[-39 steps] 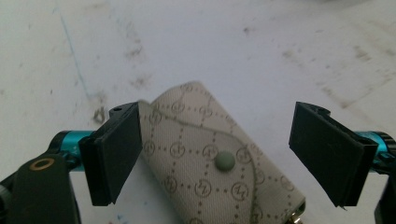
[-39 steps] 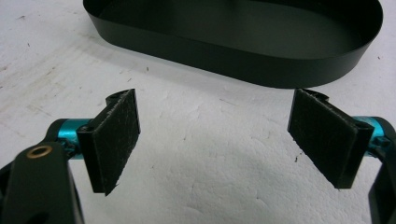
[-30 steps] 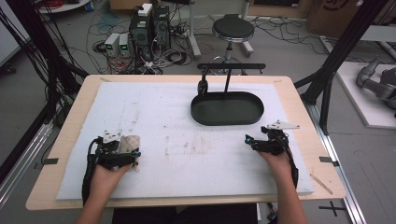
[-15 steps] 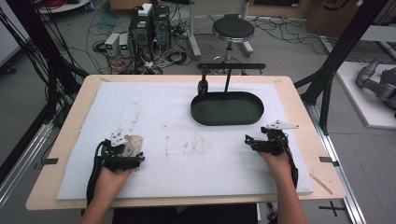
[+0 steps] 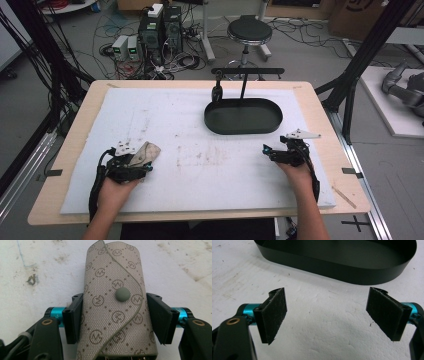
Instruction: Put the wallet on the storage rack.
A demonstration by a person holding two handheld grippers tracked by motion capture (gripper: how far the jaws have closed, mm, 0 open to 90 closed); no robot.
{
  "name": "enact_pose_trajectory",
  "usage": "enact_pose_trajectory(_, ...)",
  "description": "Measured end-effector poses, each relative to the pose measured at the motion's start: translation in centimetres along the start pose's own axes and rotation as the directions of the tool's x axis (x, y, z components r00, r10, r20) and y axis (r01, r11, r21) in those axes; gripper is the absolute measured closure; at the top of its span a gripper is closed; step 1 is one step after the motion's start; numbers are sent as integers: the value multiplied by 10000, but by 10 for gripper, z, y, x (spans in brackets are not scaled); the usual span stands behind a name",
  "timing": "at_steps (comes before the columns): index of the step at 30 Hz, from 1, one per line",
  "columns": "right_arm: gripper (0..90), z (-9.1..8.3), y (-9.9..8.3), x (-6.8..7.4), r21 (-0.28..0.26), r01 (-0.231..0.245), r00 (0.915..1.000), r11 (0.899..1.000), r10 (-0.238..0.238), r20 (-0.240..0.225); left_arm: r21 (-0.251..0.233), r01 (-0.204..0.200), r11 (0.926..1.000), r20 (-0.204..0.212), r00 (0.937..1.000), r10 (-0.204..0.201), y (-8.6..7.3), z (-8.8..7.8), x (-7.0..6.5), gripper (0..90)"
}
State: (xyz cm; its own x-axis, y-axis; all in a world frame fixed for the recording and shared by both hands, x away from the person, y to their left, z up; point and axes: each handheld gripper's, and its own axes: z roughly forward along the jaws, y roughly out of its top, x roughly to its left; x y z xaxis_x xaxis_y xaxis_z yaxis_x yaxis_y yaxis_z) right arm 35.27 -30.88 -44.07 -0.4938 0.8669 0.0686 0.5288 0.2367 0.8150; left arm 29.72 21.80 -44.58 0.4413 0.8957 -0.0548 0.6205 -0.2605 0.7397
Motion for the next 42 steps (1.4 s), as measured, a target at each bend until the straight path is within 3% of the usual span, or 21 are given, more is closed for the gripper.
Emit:
enact_pose_trajectory(4,173,-1,0,0,-108,-172,9998,9998,170,-114,-149,-252,9996,213,9994,255,4,-2,1,353)
enact_pose_trajectory(7,173,-2,0,0,-93,-188,9997,9998,187,-124,-582,-479,9972,673,9964,518,15,-7,3,356)
enact_pose_trajectory(9,173,-2,0,0,-89,-153,9998,9998,152,-148,-710,-513,9962,759,9955,567,18,-9,3,358)
enact_pose_trajectory(10,173,-2,-1,0,-107,-186,9997,9998,185,-147,-995,-717,9925,993,9917,816,25,-13,4,359)
enact_pose_trajectory(11,173,-2,-1,0,-122,-182,9997,9998,180,-143,-995,-717,9925,993,9917,816,25,-13,4,360)
enact_pose_trajectory(12,173,-2,-1,0,-118,-130,9998,9998,128,-163,-1196,-1018,9876,1098,9873,1151,32,-15,5,361)
enact_pose_trajectory(16,173,-3,-1,1,-256,-155,9997,9996,150,-209,-1410,-1265,9819,1295,9809,1450,43,-17,5,363)
enact_pose_trajectory(22,173,-4,-1,2,-206,-107,9996,9997,101,-275,-1655,-2032,9651,1661,9588,2303,69,-15,-4,365)
enact_pose_trajectory(24,173,-4,-2,3,-215,-52,9996,9998,46,-295,-1748,-2326,9567,1797,9478,2633,83,-11,-9,365)
enact_pose_trajectory(26,173,-5,-2,3,-188,-68,9994,9998,61,-327,-1777,-2365,9552,1827,9459,2682,87,-10,-11,365)
enact_pose_trajectory(31,173,-7,-4,3,-187,-73,9994,9998,67,-331,-1928,-2685,9438,2087,9286,3068,109,1,-21,366)
enact_pose_trajectory(32,173,-8,-5,2,-165,-51,9995,9999,46,-312,-1928,-2685,9438,2087,9286,3068,109,1,-21,366)
enact_pose_trajectory(33,173,-9,-5,2,-150,-69,9995,9999,64,-305,-2003,-2755,9402,2190,9228,3170,114,6,-24,367)
enact_pose_trajectory(34,173,-10,-6,1,-149,-85,9995,9999,80,-310,-2003,-2755,9402,2190,9228,3170,114,6,-24,366)
enact_pose_trajectory(35,173,-11,-7,1,-169,-59,9995,9998,54,-310,-2020,-2780,9391,2267,9196,3209,117,8,-25,366)
enact_pose_trajectory(36,173,-12,-8,1,-174,-64,9995,9998,59,-300,-2004,-2950,9343,2308,9125,3376,123,13,-28,366)
enact_pose_trajectory(37,173,-12,-8,1,-174,-64,9995,9998,59,-300,-2004,-2950,9343,2308,9125,3376,123,13,-28,366)
enact_pose_trajectory(39,173,-13,-12,1,-174,-113,9993,9998,106,-372,-2090,-3258,9220,2391,8972,3713,131,20,-32,366)
enact_pose_trajectory(40,173,-13,-12,1,-174,-113,9993,9998,106,-372,-2090,-3258,9220,2391,8972,3713,131,20,-32,366)
enact_pose_trajectory(42,173,-15,-14,4,-130,-12,9989,9999,6,-459,-2151,-3255,9207,2569,8907,3749,136,27,-34,366)
